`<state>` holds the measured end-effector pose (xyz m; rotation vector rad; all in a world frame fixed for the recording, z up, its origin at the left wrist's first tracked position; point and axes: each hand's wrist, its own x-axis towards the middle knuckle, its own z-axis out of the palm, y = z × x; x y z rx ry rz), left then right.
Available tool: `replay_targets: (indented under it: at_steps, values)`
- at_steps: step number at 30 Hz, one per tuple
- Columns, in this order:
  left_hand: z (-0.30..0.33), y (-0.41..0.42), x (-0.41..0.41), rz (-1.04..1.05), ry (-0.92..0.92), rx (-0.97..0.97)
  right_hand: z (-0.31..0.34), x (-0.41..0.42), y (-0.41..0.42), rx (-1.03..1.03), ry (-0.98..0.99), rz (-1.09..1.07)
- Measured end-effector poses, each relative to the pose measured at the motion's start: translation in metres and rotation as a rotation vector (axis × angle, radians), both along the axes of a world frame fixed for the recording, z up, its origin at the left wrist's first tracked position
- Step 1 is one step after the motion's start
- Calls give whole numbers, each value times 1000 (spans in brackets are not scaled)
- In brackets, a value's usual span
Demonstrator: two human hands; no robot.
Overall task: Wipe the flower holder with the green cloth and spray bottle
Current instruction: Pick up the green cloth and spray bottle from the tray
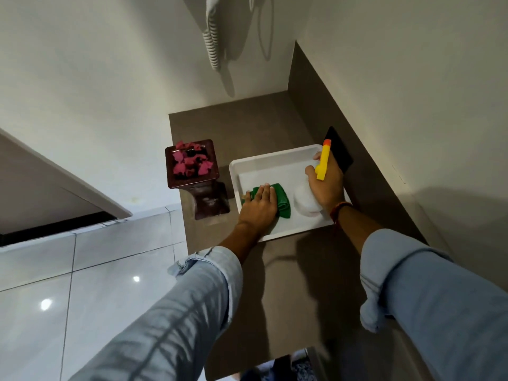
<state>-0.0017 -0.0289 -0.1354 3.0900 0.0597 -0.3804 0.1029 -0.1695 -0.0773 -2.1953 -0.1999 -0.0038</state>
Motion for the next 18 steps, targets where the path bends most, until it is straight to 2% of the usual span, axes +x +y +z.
replay_targets:
  at_steps: [7, 13, 16, 18]
  values:
    - [44, 6, -54, 15, -362, -197, 52, -36, 22, 72, -182, 66]
    - [76, 41, -147, 259, -369, -261, 87, -129, 51, 49, -116, 275]
    - [83, 63, -189, 404, -364, -243, 74, -190, 66, -54, 7, 424]
    - [84, 74, -209, 471, -380, -216, 68, -214, 77, -80, 110, 446]
